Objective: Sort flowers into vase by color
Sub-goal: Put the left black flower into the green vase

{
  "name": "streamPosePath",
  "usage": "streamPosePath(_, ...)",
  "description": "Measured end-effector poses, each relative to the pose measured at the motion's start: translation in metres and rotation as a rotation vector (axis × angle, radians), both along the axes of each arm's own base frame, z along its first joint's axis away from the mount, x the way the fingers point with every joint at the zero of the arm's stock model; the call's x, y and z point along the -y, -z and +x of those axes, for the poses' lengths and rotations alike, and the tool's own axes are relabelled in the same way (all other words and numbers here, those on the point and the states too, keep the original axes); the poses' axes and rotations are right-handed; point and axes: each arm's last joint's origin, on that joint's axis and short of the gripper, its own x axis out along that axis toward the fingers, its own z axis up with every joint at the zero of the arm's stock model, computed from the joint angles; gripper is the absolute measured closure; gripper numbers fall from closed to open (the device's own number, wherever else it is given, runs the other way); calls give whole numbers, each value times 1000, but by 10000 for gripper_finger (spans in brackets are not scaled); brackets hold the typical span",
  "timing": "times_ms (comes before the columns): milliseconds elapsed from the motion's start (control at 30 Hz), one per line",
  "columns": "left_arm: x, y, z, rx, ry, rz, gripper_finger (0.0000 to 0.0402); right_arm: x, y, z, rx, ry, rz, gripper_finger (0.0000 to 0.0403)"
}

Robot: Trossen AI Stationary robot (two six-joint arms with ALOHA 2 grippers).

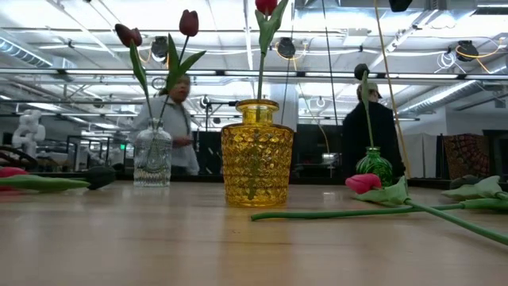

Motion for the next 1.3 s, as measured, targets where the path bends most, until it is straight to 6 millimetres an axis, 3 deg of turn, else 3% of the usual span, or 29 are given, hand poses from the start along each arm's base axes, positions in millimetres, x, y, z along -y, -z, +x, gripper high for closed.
streamPosePath(167,4,17,-12,-233,26,-275,226,-1,2,2,-9,1,6,124)
streamPosePath(467,-5,51,-43,-545,-422,-358,226,-2,3,4,-18,1,4,124)
streamPosePath(767,11,96,-32,-651,-558,-445,226,-2,3,4,-18,1,4,124)
streamPosePath(1100,20,126,-20,-737,-658,-429,226,-2,3,4,-18,1,7,124)
streamPosePath(1300,22,133,-19,-772,-671,-420,226,-2,3,4,-18,1,7,124)
